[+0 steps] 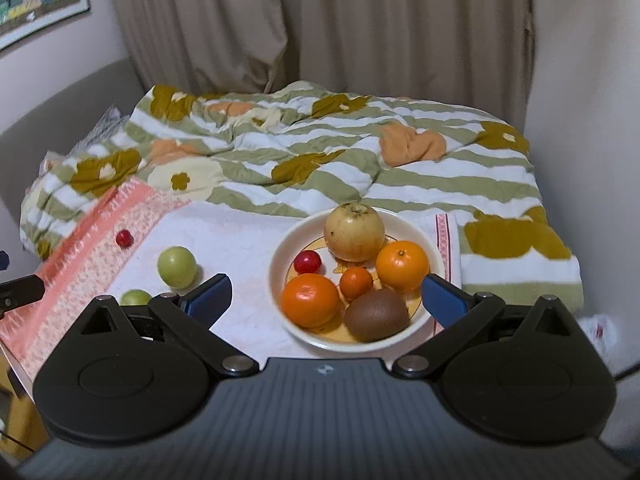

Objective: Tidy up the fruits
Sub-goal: 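Open both tools and withdraw them from the bowl, then grasp a pale green apple with the left tool while the right tool grasps a tangerine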

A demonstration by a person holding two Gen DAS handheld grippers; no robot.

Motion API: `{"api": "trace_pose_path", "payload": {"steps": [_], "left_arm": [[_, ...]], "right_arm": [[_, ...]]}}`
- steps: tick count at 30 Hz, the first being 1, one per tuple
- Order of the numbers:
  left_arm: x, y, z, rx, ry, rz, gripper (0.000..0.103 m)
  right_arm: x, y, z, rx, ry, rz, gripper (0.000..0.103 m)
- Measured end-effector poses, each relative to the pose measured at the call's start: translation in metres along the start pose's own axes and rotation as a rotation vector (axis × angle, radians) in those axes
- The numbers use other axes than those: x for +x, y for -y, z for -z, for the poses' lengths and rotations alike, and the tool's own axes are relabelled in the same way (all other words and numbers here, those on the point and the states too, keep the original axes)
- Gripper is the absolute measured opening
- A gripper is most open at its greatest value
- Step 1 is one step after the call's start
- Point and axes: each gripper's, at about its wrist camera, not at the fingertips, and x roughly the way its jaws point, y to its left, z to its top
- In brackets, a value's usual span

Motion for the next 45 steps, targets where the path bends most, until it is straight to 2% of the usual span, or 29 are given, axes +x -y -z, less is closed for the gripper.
{"api": "trace_pose_path", "payload": {"steps": [12,21,27,35,38,45], "left_arm": [[0.01,-0.064,-0.002,0.163,0.033,0.154,0.103],[0.056,-0.09,0.0,0.272,-0.029,0.33,0.103],[0.092,-0.083,0.004,0.343,-0.08,0.409,0.103],[0.134,-0.062,0.021,0.437,-0.152,0.465,0.101],[0.148,-0.054,0.029,0.467,-0.191,0.48,0.09],[0.169,-0.04,0.04,0.498,-0.239,0.506,0.085]], "right_arm": [[-0.023,-0.065,0.03,0.125,-0.004,0.189,0.103],[-0.005,-0.111,0.058,0.265,-0.015,0.288,0.103],[0.019,-0.125,0.073,0.32,-0.047,0.333,0.103],[0.055,-0.125,0.09,0.351,-0.111,0.35,0.103],[0.064,-0.124,0.094,0.363,-0.124,0.34,0.103],[0.083,-0.123,0.099,0.354,-0.16,0.318,0.103]]}}
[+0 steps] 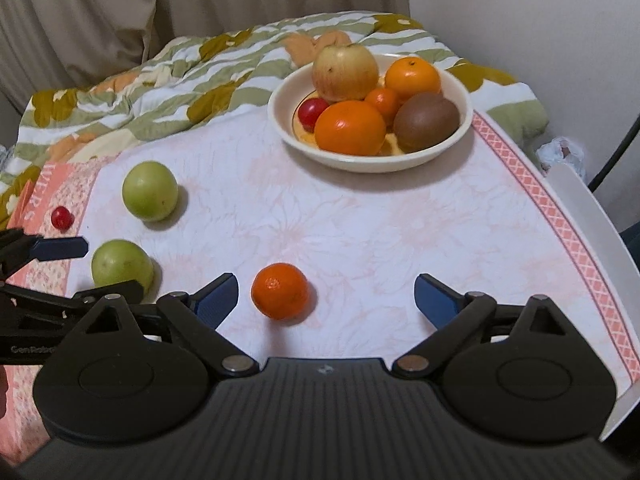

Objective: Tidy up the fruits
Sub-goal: 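Grasp a pale green apple with the left tool while the right tool grasps a tangerine, then carry the green apple and tangerine to the white bowl and lower them in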

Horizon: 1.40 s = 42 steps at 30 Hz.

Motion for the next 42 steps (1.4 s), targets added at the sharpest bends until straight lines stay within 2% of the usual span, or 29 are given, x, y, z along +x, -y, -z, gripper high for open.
{"api": "trace_pose_path", "payload": {"steps": [2,5,6,10,12,20,22,23,24,30,42], "left_arm": [[0.006,0.001,0.0,0.004,-0.008,0.0,0.082],[0.013,0.0,0.001,0.002,-0.024,-0.004,0.069],[0.014,0.0,0.001,0.003,-0.028,-0.004,0.058],[0.013,-0.001,0.002,-0.001,-0.028,-0.003,0.058],[0.012,-0.002,0.003,-0.008,-0.028,-0.012,0.058],[0.005,-0.012,0.011,-0.047,-0.03,-0.035,0.058],[0.003,-0.014,0.013,-0.061,-0.029,-0.042,0.058],[0.002,-0.016,0.014,-0.071,-0.028,-0.042,0.058],[0.001,-0.018,0.015,-0.08,-0.026,-0.037,0.058],[-0.012,-0.02,0.021,-0.119,-0.013,-0.02,0.058],[-0.062,-0.007,0.017,-0.177,0.084,-0.007,0.058]], "right_arm": [[0.005,-0.003,0.001,-0.01,-0.013,-0.01,0.103],[0.011,-0.006,0.002,-0.019,-0.029,-0.025,0.099],[0.012,-0.007,0.002,-0.021,-0.033,-0.029,0.097],[0.017,-0.012,0.003,-0.038,-0.047,-0.044,0.091],[0.019,-0.013,0.002,-0.045,-0.052,-0.046,0.084],[0.023,-0.02,0.003,-0.074,-0.059,-0.047,0.074],[0.024,-0.023,0.003,-0.094,-0.059,-0.041,0.068],[0.024,-0.024,0.003,-0.102,-0.058,-0.04,0.057],[0.024,-0.026,0.003,-0.109,-0.058,-0.042,0.051],[0.014,-0.028,0.003,-0.122,-0.039,-0.043,0.051],[-0.032,-0.03,-0.002,-0.133,0.03,-0.039,0.051]]}}
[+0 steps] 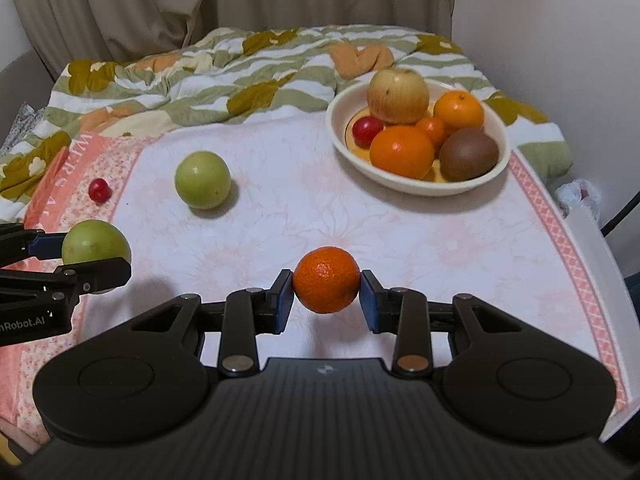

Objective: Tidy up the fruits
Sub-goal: 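Carry the green apple and tangerine to the white bowl and lower them in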

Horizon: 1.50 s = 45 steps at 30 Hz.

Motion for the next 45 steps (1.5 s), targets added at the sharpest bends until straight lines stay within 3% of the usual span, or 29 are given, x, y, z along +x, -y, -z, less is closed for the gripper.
{"api": "trace_pose_path", "payload": {"steps": [10,21,34,45], "left_arm": [[-0.035,0.03,-0.017,-0.008,0.095,0.01,0.058],[-0.047,0.085,-0.053,-0.091,0.188,-0.071,0.058],[0.002,0.149,-0.109,-0.186,0.211,-0.127,0.058],[0.063,0.162,-0.145,-0.188,0.145,-0.127,0.058]], "right_arm": [[-0.047,0.023,-0.012,0.013,0.065,0.012,0.051],[-0.066,0.09,-0.047,-0.046,0.117,-0.063,0.051],[-0.041,0.175,-0.106,-0.132,0.146,-0.154,0.051],[0.003,0.211,-0.132,-0.106,0.099,-0.155,0.051]]}}
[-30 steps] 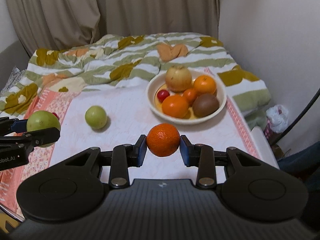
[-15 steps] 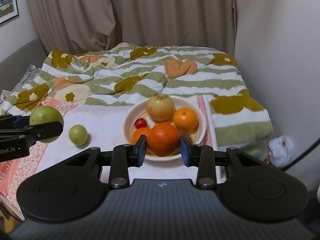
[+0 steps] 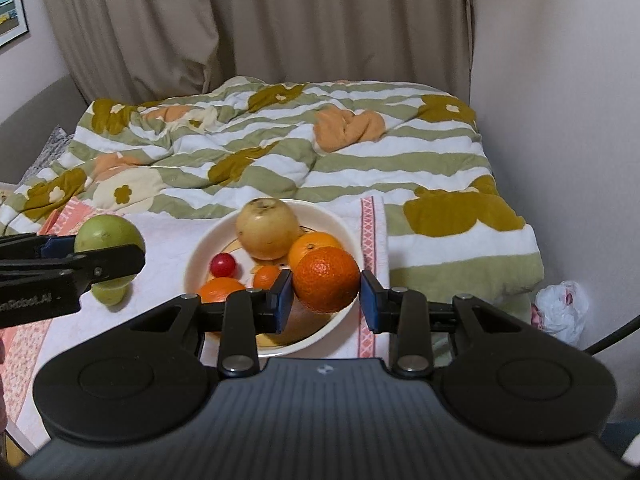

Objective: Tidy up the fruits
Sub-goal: 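Carry the green apple and tangerine to the white bowl and lower them in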

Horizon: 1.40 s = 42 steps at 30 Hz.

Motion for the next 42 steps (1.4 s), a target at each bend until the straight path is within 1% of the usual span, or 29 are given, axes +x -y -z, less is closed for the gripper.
{"api": "trace_pose_path", "payload": {"steps": [6,13,18,23,24,25,26,27,29,31,34,38,42], "left_arm": [[0.046,0.004,-0.009,0.049,-0.051,0.017,0.058],[0.093,0.001,-0.01,0.115,-0.099,0.039,0.058],[0.113,-0.003,-0.008,0.127,-0.123,0.045,0.058],[0.124,-0.002,-0.005,0.153,-0.131,0.041,0.058],[0.124,-0.001,-0.005,0.154,-0.129,0.038,0.062],[0.122,-0.001,-0.004,0.155,-0.118,0.036,0.069],[0.119,-0.002,-0.005,0.154,-0.105,0.035,0.089],[0.114,-0.003,-0.006,0.15,-0.082,0.034,0.102],[0.105,-0.004,-0.008,0.15,-0.046,0.034,0.103],[0.101,-0.005,-0.01,0.151,-0.059,0.029,0.103],[0.092,-0.009,-0.01,0.152,-0.075,-0.004,0.103],[0.076,-0.02,-0.008,0.128,-0.072,-0.023,0.103],[0.059,-0.03,-0.004,0.108,-0.06,-0.063,0.103]], "right_arm": [[0.015,0.011,-0.002,0.037,-0.022,0.027,0.051],[0.036,0.02,0.001,0.092,-0.061,0.073,0.051],[0.048,0.02,0.004,0.11,-0.088,0.094,0.051],[0.055,0.022,0.007,0.13,-0.101,0.11,0.051],[0.055,0.022,0.007,0.132,-0.101,0.112,0.051],[0.055,0.022,0.007,0.134,-0.101,0.114,0.051],[0.055,0.022,0.007,0.136,-0.101,0.115,0.051],[0.055,0.022,0.007,0.137,-0.101,0.116,0.051],[0.055,0.022,0.007,0.135,-0.1,0.115,0.051],[0.055,0.022,0.007,0.135,-0.1,0.114,0.051],[0.054,0.021,0.004,0.129,-0.098,0.106,0.051],[0.058,0.016,-0.001,0.113,-0.098,0.089,0.051],[0.067,0.009,-0.004,0.087,-0.103,0.066,0.051]]}}
